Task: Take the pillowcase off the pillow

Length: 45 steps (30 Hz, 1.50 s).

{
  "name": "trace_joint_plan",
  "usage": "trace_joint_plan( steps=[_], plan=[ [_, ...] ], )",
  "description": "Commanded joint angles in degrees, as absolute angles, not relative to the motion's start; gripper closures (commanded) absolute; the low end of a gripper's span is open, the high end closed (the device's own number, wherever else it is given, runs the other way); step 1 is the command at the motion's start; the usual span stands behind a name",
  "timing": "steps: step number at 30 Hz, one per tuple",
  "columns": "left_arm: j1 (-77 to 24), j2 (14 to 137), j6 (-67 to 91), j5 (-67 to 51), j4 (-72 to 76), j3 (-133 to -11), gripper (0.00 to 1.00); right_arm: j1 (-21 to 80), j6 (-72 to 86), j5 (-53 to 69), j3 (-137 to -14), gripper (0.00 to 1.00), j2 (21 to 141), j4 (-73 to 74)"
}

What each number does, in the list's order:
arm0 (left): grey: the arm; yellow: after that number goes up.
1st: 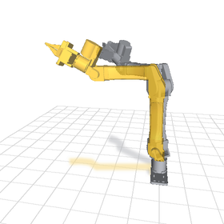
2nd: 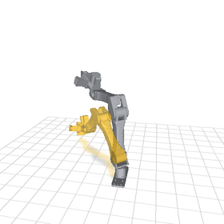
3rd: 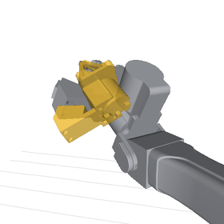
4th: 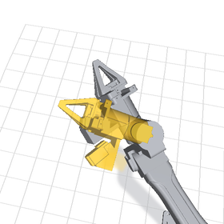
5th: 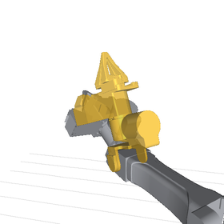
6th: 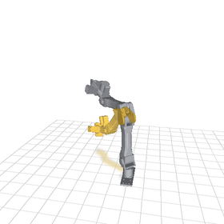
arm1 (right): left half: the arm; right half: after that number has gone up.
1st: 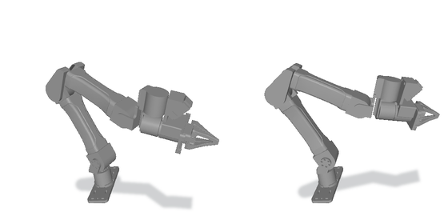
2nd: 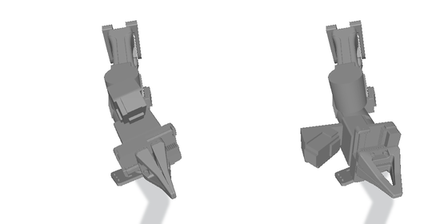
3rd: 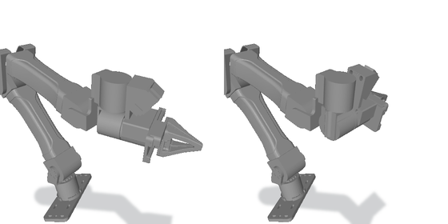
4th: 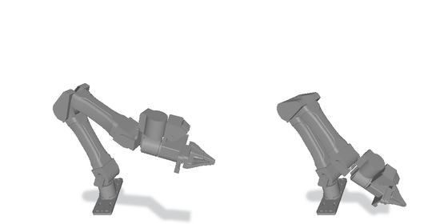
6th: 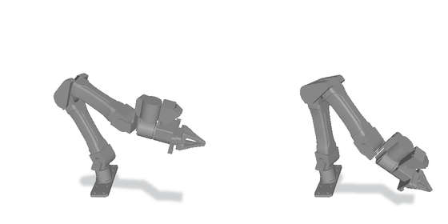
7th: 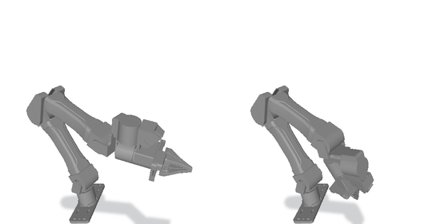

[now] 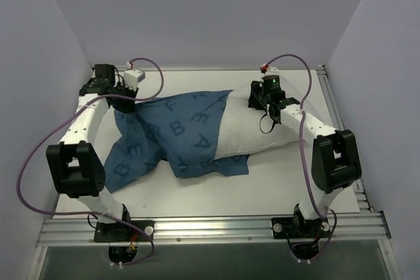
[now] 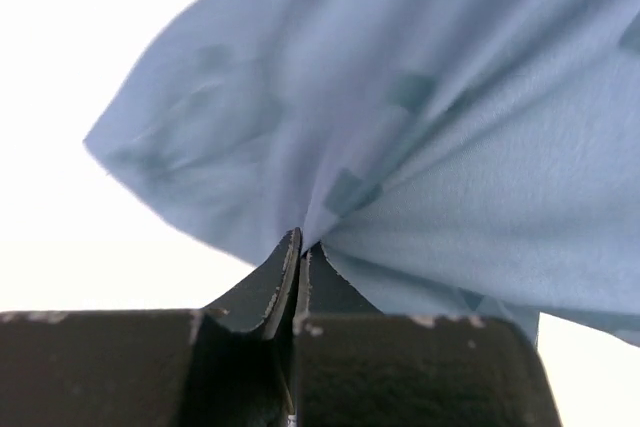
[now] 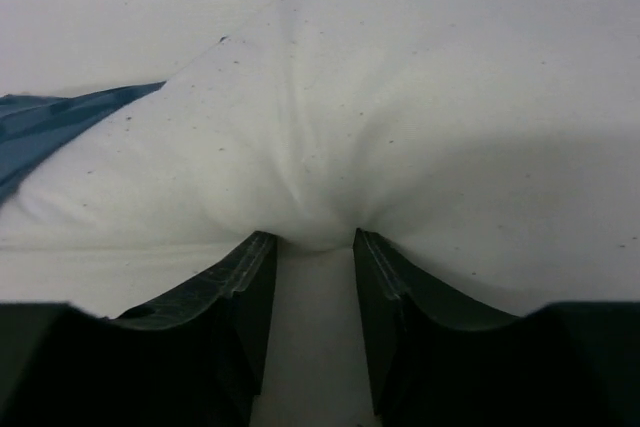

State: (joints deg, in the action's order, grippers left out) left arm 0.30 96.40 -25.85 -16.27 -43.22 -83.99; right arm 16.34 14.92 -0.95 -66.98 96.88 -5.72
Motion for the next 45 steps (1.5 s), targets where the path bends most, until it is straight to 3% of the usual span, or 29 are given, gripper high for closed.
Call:
trace_joint_plan(
  steps=[1,10,18,24,30,34,40,45],
  plan=[
    [8.95,90.36,-24.52,-8.35,-36.31,-89.73,0.98,12.13,15.47,-3.87,-60.12,0.65,104.14,3.87],
    [21.52,82.01,-25.13,-8.97,-31.99,-100.54,0.98,5.37,12.31,-3.34,-58.80,0.70,108.46,5.18],
    [33.03,84.46,-22.94,-11.34,-32.17,-110.03,0.98,1.85,10.11,-4.04,-58.80,0.73,108.28,6.59],
    [37.79,88.68,-21.97,-12.90,-34.36,-124.35,0.98,1.67,9.49,-4.83,-59.42,0.73,109.34,7.74],
    [37.18,86.23,-20.13,-18.45,-35.42,-128.93,0.98,0.53,9.67,-5.98,-58.89,0.73,108.20,7.65],
    [34.39,84.21,-17.49,-28.47,-37.53,-127.36,0.98,0.88,9.93,-4.75,-57.83,0.72,106.70,6.77],
    [21.99,81.83,-19.42,-24.79,-37.70,-120.85,0.98,1.05,10.37,-3.61,-57.48,0.71,103.89,6.77],
    [13.10,85.07,-16.88,-21.36,-39.46,-126.80,0.98,0.97,10.72,-2.81,-57.92,0.70,101.08,7.21]
  ],
)
